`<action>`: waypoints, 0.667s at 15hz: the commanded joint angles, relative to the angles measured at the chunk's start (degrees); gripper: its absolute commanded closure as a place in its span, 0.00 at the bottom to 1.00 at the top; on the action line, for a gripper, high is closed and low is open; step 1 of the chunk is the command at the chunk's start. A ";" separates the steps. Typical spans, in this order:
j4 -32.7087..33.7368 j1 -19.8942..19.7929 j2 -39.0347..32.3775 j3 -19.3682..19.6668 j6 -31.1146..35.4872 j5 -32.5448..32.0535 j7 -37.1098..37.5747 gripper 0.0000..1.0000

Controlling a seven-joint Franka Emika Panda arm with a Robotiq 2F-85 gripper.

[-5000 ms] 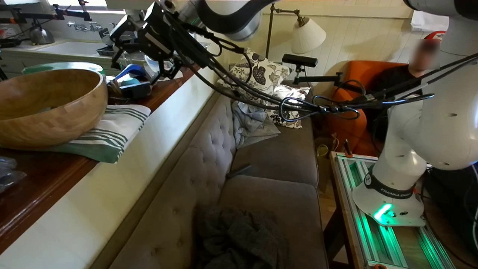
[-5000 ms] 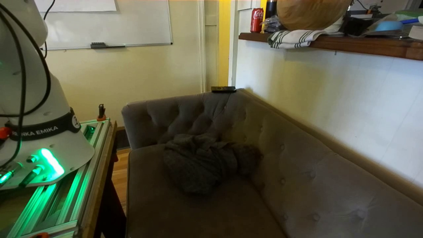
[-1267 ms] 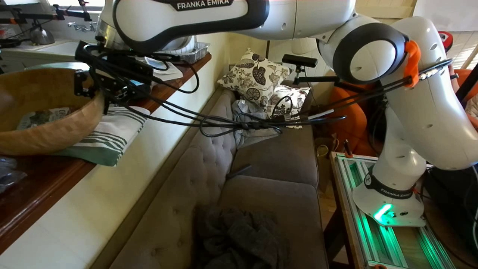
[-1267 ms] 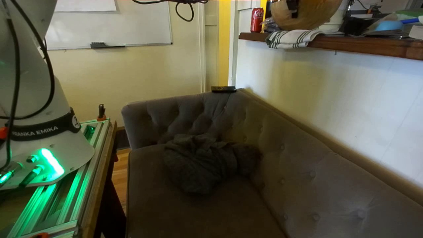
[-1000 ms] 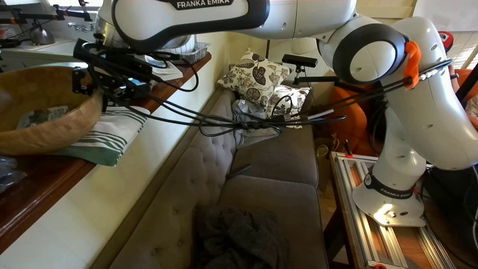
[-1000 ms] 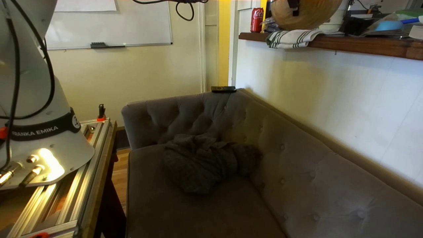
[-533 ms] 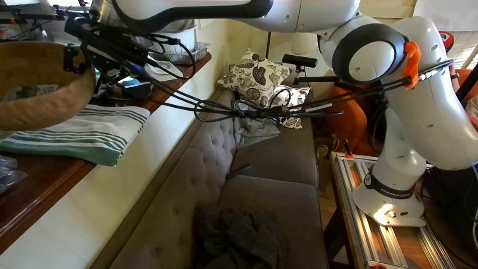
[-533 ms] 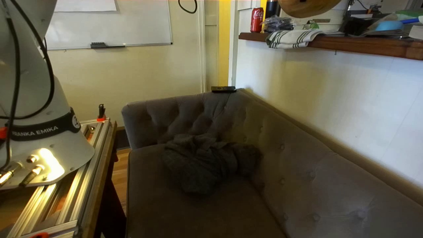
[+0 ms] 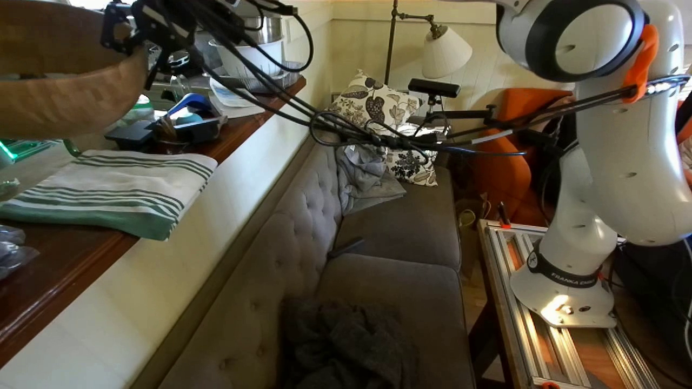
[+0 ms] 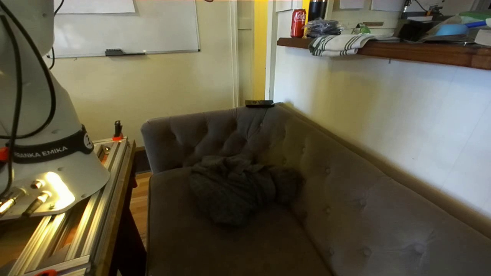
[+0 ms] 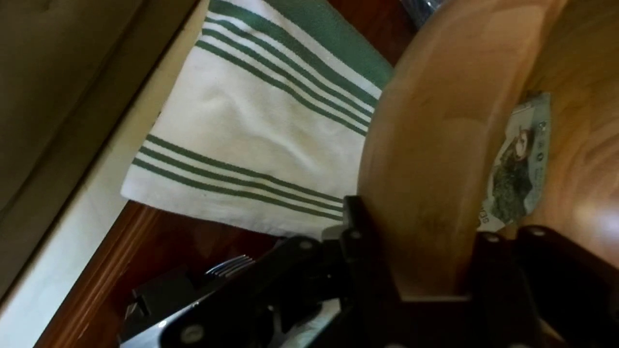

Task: Put the wooden bowl on the sofa.

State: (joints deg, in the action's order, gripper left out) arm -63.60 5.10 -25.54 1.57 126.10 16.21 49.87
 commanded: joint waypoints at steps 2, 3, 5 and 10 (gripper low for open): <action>-16.74 -3.46 15.09 -0.94 0.59 4.03 -10.33 0.96; -19.52 -4.39 17.68 -0.98 -0.18 5.33 -13.56 0.96; -25.09 -5.96 22.62 -0.61 -1.48 8.70 -19.62 0.96; -35.34 -8.15 32.53 1.10 -8.51 18.78 -33.37 0.96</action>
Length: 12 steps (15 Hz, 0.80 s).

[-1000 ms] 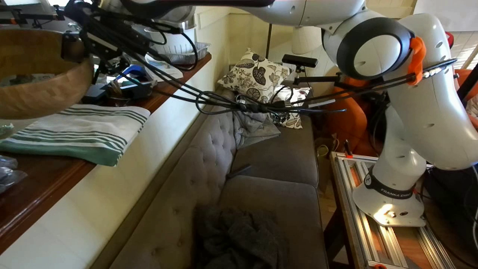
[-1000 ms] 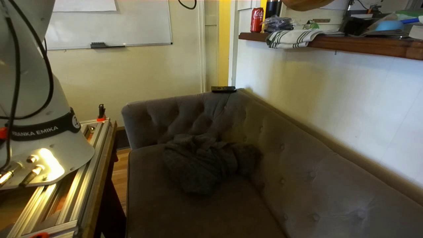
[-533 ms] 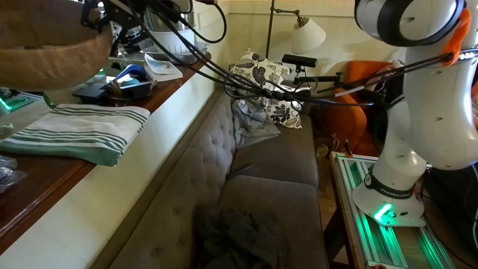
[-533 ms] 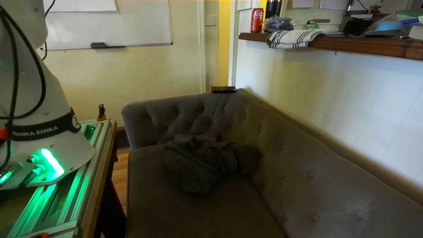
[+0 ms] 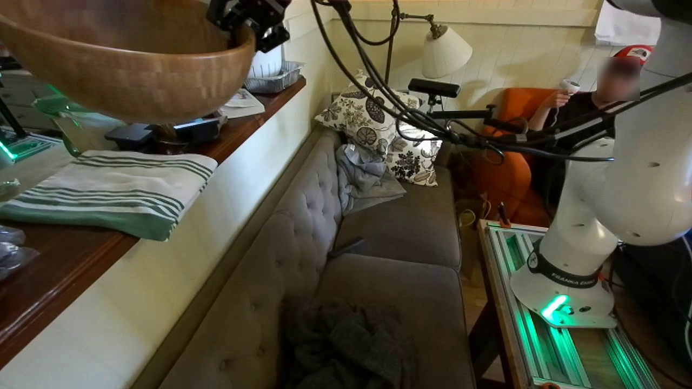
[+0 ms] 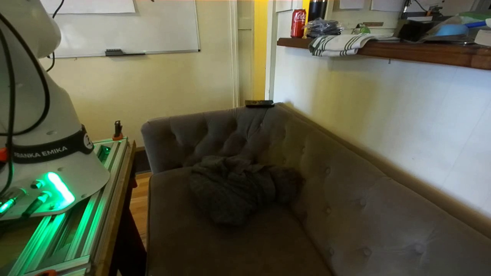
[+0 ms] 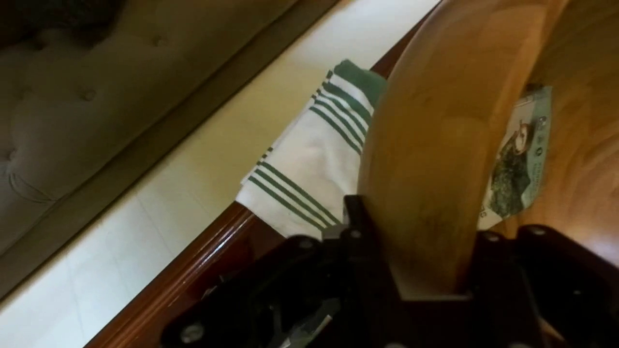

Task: Put the wooden bowl on the sofa.

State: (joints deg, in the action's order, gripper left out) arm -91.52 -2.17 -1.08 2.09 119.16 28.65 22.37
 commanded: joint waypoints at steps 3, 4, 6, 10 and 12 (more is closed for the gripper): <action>-5.41 -0.58 5.31 1.17 -2.07 3.77 -3.81 0.84; -6.59 -0.64 6.46 1.43 -1.85 4.41 -3.82 0.84; -7.72 -0.70 7.54 1.67 -1.70 4.77 -3.82 0.84; -8.44 -0.69 7.62 1.63 -1.26 4.82 -3.83 0.96; -13.02 -0.80 10.80 1.94 -1.94 4.21 -6.83 0.96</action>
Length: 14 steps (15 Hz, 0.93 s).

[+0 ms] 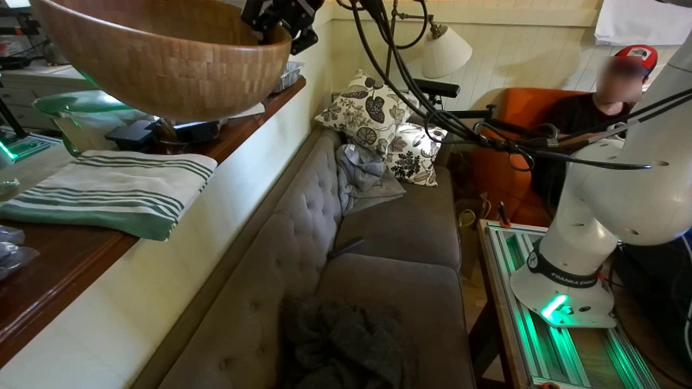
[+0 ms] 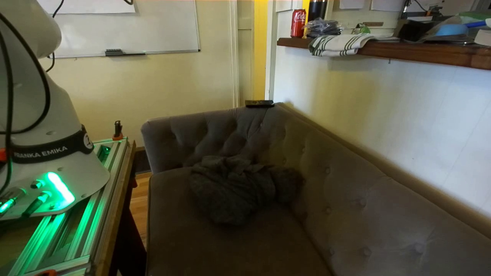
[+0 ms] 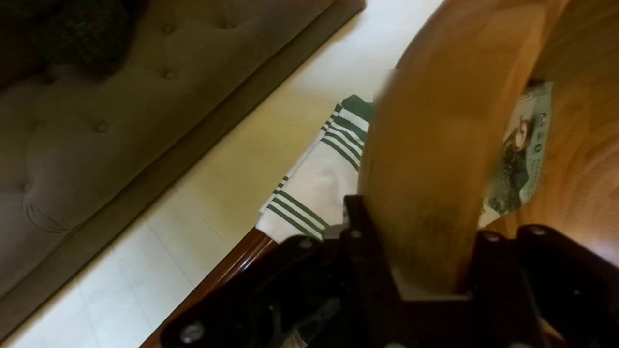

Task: Put the wooden bowl on the sofa.

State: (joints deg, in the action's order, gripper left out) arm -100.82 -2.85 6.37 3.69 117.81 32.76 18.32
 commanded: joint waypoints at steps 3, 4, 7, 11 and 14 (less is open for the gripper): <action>-12.66 -1.28 10.42 2.81 -2.20 1.65 -12.13 0.96; -14.94 -1.56 12.24 3.83 -3.49 1.73 -14.83 0.96; -20.16 -3.26 17.52 7.47 -12.00 -2.08 -22.60 0.96; -22.01 -6.24 19.93 10.32 -22.14 -12.70 -27.81 0.96; -21.93 -8.71 18.21 9.99 -20.27 -23.01 -27.85 0.96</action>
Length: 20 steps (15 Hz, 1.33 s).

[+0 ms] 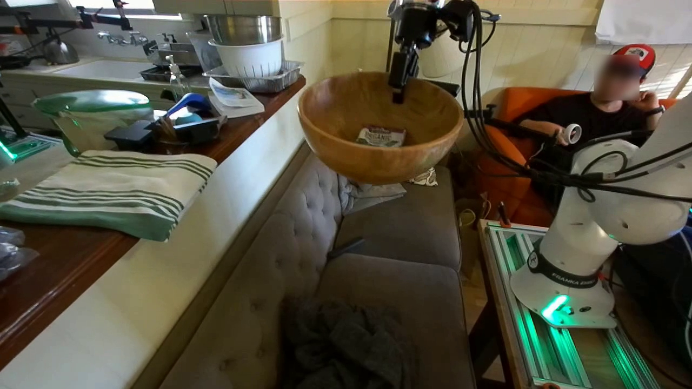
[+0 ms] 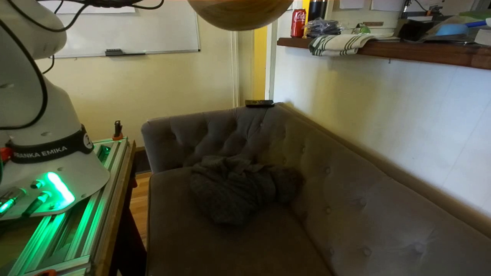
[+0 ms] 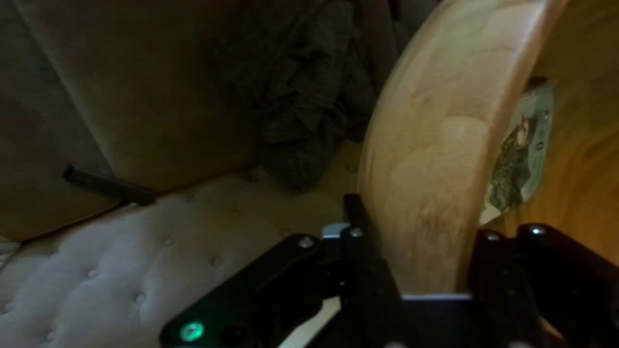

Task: Put the wooden bowl on the sofa.

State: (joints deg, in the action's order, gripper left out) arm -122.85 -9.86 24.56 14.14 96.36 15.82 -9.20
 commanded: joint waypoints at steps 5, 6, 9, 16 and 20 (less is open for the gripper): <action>-0.37 -2.09 -2.49 0.36 5.80 -10.55 0.42 0.84; -0.37 -2.19 -2.95 0.37 6.66 -10.55 0.50 0.84; -0.37 -2.18 -3.26 0.29 6.93 -10.56 0.57 0.84; -19.43 -3.29 -5.03 1.56 30.43 -16.09 -3.64 0.96; -25.93 -3.27 -13.49 5.73 43.98 -11.38 -8.99 0.96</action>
State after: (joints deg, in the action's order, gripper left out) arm -146.11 -12.80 14.65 17.28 133.38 0.68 -13.41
